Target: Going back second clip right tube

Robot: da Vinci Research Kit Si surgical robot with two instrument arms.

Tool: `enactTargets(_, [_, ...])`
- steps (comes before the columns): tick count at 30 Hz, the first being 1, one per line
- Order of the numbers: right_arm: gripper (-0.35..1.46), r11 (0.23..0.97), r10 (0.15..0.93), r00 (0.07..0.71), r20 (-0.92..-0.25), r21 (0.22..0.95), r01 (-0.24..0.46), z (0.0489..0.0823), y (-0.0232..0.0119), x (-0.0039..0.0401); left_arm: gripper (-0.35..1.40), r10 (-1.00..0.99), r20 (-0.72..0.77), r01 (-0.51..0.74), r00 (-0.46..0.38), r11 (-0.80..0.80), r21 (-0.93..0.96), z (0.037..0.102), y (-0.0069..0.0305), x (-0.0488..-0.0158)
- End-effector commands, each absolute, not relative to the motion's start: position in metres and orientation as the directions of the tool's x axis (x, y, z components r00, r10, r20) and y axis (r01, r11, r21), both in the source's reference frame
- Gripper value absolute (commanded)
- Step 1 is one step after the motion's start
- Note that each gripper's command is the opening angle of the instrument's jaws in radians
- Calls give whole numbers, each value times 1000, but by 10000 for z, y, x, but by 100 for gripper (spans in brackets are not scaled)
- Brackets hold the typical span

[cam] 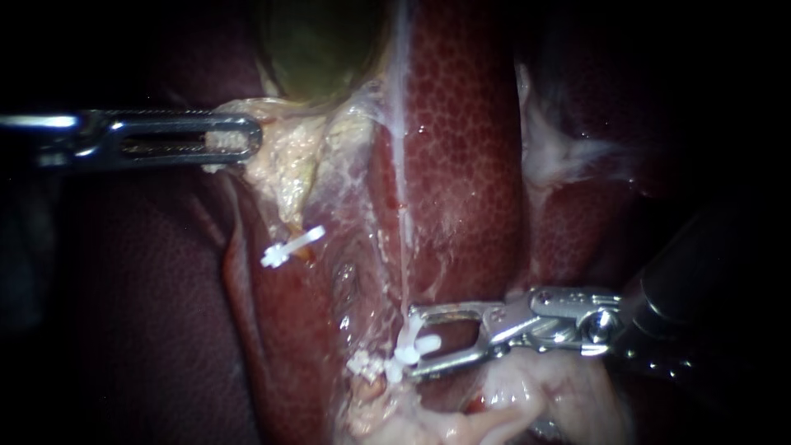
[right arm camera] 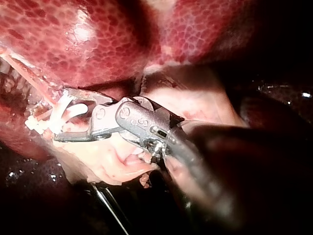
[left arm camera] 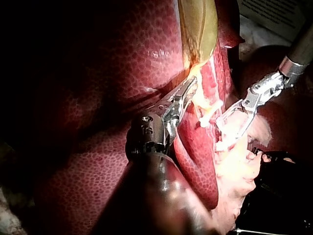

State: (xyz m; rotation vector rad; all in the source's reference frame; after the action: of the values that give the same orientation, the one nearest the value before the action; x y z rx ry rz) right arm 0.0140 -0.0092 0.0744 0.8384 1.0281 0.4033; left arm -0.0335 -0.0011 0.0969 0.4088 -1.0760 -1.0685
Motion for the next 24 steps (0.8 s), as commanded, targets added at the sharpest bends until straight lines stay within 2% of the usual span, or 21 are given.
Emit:
enactTargets(1, [58, 627, 653, 484, -583, 774, 86, 745, -93, 140, -35, -859, 508, 502, 68, 470, 727, 969, -11, -335])
enactTargets(24, [60, 623, 655, 486, -579, 777, 87, 737, -86, 140, -35, -859, 508, 501, 68, 470, 727, 969, -11, -334])
